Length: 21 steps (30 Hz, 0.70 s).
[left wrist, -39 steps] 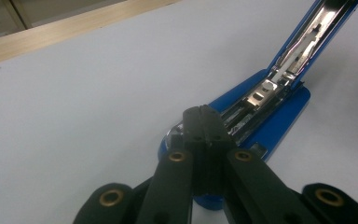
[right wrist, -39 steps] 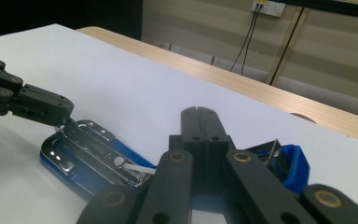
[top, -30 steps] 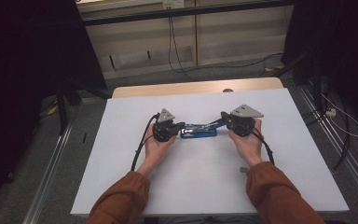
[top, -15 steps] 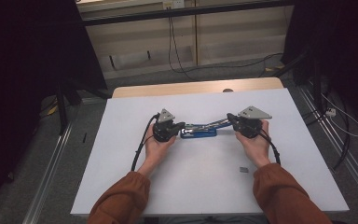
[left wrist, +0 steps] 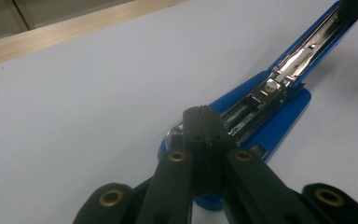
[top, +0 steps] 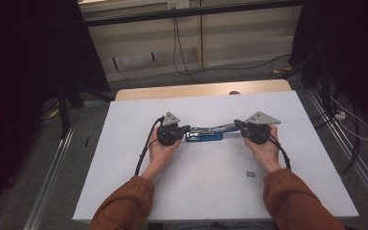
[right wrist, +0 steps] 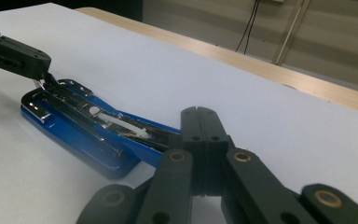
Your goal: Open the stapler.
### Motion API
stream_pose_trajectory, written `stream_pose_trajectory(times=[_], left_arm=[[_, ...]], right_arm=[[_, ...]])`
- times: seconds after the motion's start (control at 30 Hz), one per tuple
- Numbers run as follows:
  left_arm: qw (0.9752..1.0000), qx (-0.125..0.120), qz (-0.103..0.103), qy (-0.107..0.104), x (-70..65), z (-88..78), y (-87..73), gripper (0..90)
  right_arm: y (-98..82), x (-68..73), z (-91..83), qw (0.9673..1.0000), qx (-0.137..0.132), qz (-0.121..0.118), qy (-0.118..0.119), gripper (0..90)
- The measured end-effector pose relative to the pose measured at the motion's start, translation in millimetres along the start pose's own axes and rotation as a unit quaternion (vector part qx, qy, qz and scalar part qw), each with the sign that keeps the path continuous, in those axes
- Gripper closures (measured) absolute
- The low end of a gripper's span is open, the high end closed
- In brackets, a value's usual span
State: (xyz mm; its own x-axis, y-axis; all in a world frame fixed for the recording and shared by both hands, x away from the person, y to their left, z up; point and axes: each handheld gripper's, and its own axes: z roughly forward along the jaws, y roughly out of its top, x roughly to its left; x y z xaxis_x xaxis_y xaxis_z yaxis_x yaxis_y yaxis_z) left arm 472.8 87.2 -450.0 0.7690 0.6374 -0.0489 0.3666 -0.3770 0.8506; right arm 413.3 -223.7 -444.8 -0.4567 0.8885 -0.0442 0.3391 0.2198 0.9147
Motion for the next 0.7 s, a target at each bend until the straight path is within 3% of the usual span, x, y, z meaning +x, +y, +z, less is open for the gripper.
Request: stream_pose_trajectory(times=[0.27,0.7], left_arm=[[1.0,0.0,-0.003,-0.003,1.0,0.0,-0.2,90.0],[0.9999,-0.001,-0.013,-0.006,1.7,0.0,-0.5,90.0]], right_arm=[[-5.5,-3.6,2.0,0.9999,0.014,0.001,-0.001,90.0],[-6.7,-3.0,4.6,0.9999,0.014,0.003,0.001,90.0]])
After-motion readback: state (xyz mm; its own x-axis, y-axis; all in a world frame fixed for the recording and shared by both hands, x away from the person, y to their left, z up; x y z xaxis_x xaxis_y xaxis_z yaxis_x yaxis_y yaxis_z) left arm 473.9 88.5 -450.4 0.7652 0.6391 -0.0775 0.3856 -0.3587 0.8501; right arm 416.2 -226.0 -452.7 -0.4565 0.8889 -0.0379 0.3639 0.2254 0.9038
